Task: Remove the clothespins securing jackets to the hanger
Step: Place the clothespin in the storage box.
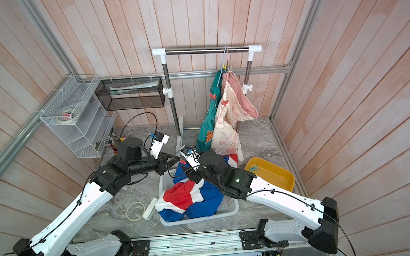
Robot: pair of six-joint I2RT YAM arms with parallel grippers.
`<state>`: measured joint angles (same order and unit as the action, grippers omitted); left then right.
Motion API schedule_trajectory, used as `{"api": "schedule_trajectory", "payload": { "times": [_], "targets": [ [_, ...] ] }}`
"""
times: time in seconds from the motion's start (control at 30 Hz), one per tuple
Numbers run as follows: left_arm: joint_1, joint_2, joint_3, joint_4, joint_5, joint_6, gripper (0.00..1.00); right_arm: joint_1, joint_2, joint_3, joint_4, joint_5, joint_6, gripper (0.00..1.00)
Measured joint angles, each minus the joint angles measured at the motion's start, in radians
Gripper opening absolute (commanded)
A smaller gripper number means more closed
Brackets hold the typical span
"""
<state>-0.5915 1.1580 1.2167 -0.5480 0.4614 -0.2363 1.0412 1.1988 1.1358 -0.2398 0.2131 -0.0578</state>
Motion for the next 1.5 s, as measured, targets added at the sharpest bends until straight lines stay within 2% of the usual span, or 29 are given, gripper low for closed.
{"api": "schedule_trajectory", "payload": {
  "times": [0.1,0.47,0.73,0.87,1.0,1.03,1.1,1.17,1.33,1.43,1.5],
  "targets": [
    [0.000,-0.010,-0.002,-0.006,0.017,0.000,0.00,0.000,0.014,0.019,0.001,-0.012,-0.020,0.61],
    [0.001,-0.021,-0.007,-0.010,0.061,0.007,0.00,0.005,0.081,0.051,-0.001,-0.056,-0.065,0.34],
    [0.003,-0.021,-0.012,0.002,0.063,0.001,0.00,0.014,0.084,0.051,-0.008,-0.078,-0.077,0.00],
    [0.003,-0.021,-0.012,0.002,0.063,0.000,0.19,0.014,0.084,0.051,-0.012,-0.076,-0.077,0.00],
    [0.003,-0.024,-0.012,0.002,0.046,0.011,0.66,0.014,0.081,0.051,-0.017,-0.069,-0.069,0.00],
    [0.005,-0.029,-0.013,0.002,0.026,0.010,0.73,0.015,0.077,0.051,-0.017,-0.063,-0.066,0.00],
    [0.006,-0.053,-0.024,0.005,-0.008,0.017,0.83,0.014,0.062,0.051,-0.016,-0.034,-0.054,0.00],
    [0.006,-0.100,-0.050,0.008,-0.043,0.026,0.88,0.010,0.032,0.051,-0.015,0.000,-0.038,0.00],
    [0.006,-0.172,-0.098,0.023,-0.082,0.053,0.86,-0.034,-0.102,0.076,-0.016,0.090,0.040,0.00],
    [-0.017,-0.164,-0.134,0.029,-0.103,0.078,0.85,-0.129,-0.200,0.101,-0.029,0.158,0.132,0.00],
    [-0.076,-0.147,-0.157,0.026,-0.132,0.106,0.85,-0.239,-0.261,0.111,-0.057,0.204,0.204,0.00]
  ]
}}
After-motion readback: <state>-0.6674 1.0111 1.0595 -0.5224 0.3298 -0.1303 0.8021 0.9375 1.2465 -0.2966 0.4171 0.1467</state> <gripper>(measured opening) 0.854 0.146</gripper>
